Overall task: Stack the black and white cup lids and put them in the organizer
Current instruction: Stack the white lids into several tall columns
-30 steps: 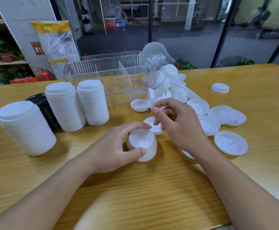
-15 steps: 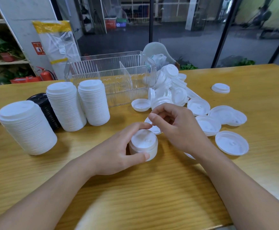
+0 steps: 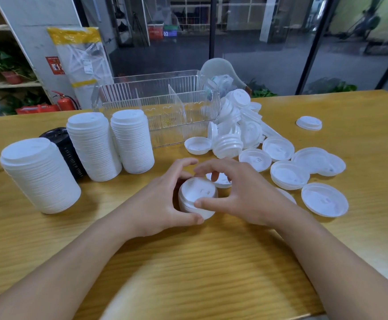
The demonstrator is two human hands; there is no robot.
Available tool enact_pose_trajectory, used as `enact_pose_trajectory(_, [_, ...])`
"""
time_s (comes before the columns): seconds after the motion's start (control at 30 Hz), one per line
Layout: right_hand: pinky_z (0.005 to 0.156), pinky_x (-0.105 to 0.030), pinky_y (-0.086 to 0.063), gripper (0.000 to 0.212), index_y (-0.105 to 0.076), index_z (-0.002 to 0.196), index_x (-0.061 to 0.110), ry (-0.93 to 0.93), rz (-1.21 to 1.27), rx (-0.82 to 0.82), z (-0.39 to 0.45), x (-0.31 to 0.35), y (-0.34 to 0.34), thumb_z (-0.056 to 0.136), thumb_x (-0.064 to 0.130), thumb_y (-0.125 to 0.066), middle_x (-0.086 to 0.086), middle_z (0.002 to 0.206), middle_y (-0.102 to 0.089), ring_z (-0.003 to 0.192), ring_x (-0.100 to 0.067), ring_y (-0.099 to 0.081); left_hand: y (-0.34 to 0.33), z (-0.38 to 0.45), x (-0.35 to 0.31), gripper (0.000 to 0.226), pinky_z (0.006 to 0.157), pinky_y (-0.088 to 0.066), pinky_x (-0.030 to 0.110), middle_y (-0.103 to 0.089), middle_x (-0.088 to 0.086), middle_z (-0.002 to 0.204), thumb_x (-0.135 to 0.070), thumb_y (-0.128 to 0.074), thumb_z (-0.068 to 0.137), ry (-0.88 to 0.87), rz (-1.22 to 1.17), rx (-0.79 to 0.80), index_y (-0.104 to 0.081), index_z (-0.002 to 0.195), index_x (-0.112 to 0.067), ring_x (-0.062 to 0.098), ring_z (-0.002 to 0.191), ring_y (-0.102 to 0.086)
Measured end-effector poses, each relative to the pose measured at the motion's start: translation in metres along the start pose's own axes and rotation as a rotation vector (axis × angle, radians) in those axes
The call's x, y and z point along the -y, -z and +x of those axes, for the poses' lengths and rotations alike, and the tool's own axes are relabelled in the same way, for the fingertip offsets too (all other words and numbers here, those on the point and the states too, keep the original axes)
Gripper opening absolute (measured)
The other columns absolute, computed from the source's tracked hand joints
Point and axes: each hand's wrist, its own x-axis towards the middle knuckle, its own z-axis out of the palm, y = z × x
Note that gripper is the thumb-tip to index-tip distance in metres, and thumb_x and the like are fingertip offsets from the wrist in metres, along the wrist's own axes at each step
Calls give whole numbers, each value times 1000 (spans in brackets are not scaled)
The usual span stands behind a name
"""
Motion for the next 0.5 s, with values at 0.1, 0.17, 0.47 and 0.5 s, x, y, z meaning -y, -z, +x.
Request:
enact_pose_trajectory(0.1, [100,-21,-46,57,-67,134,45,-12,10,4,1,-2,3,83,52,-90,32,127,-66,123,1,-58,1,0,2,110,116,-42,26,-58,-32,145,-48,-99,75,7,21,-14,-27,157,-60,-8,139,-51])
enact_pose_trajectory(0.17, [94,-19,-46,45,-70,129,44,-26,45,-87,2,-9,10,88,49,-86,28,124,-70,119,-1,-61,2,-1,3,105,114,-42,23,-54,-33,144,-53,-97,76,13,56,-24,-28,155,-62,-9,138,-50])
enact_pose_trajectory(0.47, [105,-43,-37,12,-67,93,37,-90,-403,-51,12,-32,1,95,40,-78,18,107,-60,106,-10,-47,-13,-1,1,76,113,-40,26,-36,-33,154,-78,-66,93,4,61,-38,-29,156,-56,-10,144,-36])
enact_pose_trajectory(0.5, [104,-42,-37,12,-67,91,36,-88,-403,-50,12,-32,0,97,38,-77,18,106,-60,105,-10,-47,-15,0,0,73,111,-42,25,-37,-32,153,-78,-63,95,5,65,-35,-31,155,-54,-9,142,-39])
